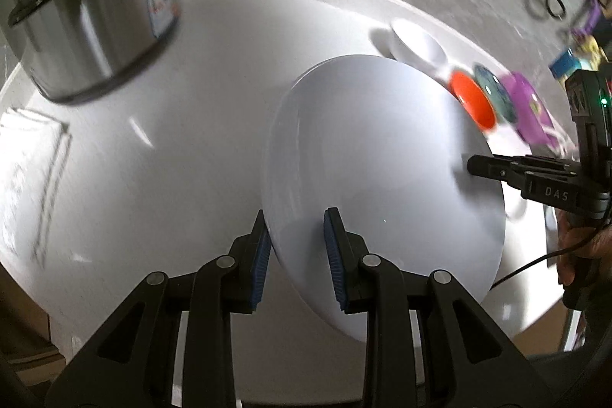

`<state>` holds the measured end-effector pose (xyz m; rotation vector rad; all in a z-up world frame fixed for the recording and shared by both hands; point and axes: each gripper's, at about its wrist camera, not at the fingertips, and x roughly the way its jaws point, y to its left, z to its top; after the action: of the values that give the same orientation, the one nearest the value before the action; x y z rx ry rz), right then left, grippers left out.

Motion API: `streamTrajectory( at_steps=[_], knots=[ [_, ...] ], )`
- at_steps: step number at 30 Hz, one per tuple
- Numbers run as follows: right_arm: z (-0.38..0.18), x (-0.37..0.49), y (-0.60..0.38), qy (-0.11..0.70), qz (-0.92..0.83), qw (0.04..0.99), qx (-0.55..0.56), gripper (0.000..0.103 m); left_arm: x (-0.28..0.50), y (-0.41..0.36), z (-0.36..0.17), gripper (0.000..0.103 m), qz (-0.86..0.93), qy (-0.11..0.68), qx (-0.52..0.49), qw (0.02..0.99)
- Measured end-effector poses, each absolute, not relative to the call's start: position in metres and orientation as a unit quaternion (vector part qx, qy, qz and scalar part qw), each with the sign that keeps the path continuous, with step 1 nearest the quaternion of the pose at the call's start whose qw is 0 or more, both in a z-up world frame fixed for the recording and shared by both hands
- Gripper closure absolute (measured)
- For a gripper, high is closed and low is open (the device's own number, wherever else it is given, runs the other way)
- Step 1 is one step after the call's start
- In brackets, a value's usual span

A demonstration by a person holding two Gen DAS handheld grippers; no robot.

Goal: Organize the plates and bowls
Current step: 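Lift the large white plate with both grippers, set it down, open both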

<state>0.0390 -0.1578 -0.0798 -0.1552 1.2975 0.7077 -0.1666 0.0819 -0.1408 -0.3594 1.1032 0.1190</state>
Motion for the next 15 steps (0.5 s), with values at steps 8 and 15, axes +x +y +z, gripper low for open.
streamTrajectory(
  at_steps=[8,15],
  knots=[
    [-0.095,-0.021,-0.237,0.617,0.289,0.730,-0.045,0.076,-0.210,-0.006,-0.155,0.078,0.011,0.552,-0.156,0.819],
    [-0.114,-0.041,-0.285,0.629,0.262,0.732,-0.021,0.076,-0.226,-0.053,-0.169,0.078,-0.021,0.565,-0.132,0.814]
  ],
)
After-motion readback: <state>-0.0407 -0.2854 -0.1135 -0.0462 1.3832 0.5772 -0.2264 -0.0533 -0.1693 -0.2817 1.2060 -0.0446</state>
